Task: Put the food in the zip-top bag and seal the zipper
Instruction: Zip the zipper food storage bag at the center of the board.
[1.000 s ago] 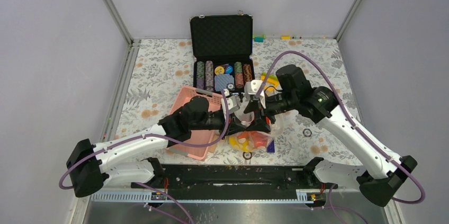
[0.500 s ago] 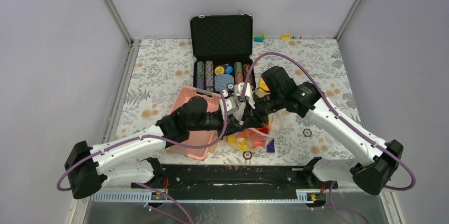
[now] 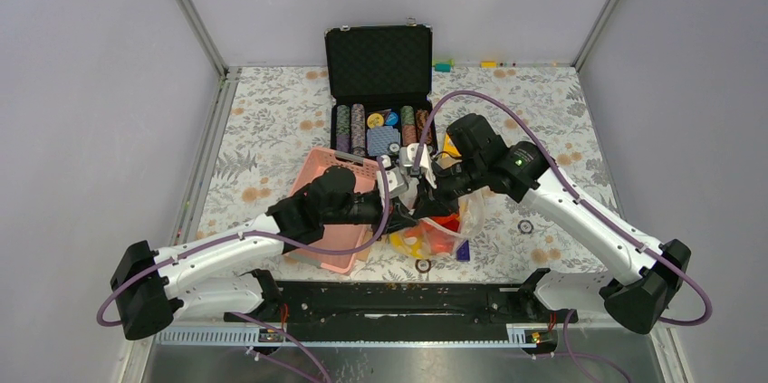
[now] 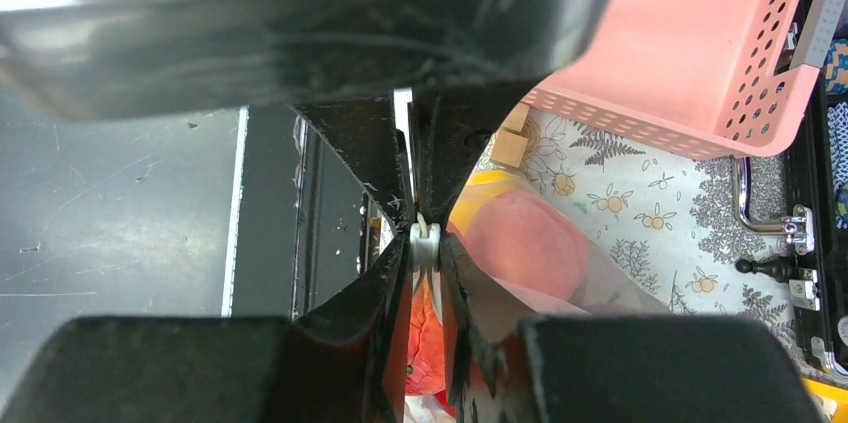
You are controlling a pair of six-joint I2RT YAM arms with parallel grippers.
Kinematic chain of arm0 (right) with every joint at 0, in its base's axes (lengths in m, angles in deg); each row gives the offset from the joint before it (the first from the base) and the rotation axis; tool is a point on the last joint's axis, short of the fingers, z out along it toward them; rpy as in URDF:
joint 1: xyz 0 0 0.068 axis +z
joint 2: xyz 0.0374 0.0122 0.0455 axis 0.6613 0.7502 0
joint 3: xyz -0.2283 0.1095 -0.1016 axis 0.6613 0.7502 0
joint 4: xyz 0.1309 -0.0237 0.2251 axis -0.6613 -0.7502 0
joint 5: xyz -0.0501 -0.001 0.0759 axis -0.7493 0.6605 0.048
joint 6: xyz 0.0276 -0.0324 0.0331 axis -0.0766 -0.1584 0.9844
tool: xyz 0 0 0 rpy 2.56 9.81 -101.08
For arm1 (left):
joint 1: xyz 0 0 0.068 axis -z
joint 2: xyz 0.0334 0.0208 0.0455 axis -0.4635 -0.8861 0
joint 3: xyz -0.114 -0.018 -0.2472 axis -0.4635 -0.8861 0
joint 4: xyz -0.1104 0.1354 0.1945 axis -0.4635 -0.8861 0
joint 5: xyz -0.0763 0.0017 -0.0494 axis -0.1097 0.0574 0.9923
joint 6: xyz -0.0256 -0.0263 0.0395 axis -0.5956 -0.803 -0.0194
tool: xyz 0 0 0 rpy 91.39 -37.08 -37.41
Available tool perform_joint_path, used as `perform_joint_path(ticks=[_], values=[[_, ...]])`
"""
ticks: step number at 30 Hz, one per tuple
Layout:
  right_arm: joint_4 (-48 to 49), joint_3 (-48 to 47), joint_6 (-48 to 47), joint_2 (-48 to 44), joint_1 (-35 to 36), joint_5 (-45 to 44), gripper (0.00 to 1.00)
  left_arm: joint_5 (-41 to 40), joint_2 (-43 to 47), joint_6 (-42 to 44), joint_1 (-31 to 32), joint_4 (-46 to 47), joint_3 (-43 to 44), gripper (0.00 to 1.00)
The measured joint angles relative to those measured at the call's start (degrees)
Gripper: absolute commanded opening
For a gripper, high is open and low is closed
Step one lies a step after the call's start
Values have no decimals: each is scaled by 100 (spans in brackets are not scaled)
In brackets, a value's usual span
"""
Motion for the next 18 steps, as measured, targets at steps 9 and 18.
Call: perform_joint_path(ticks=[9, 18], values=[[-105, -98, -114, 2, 33, -125, 0, -96, 66, -151, 7, 15, -13, 0], [-201, -116, -221, 0, 118, -411, 0, -433, 664, -374, 11, 511, -660, 0]])
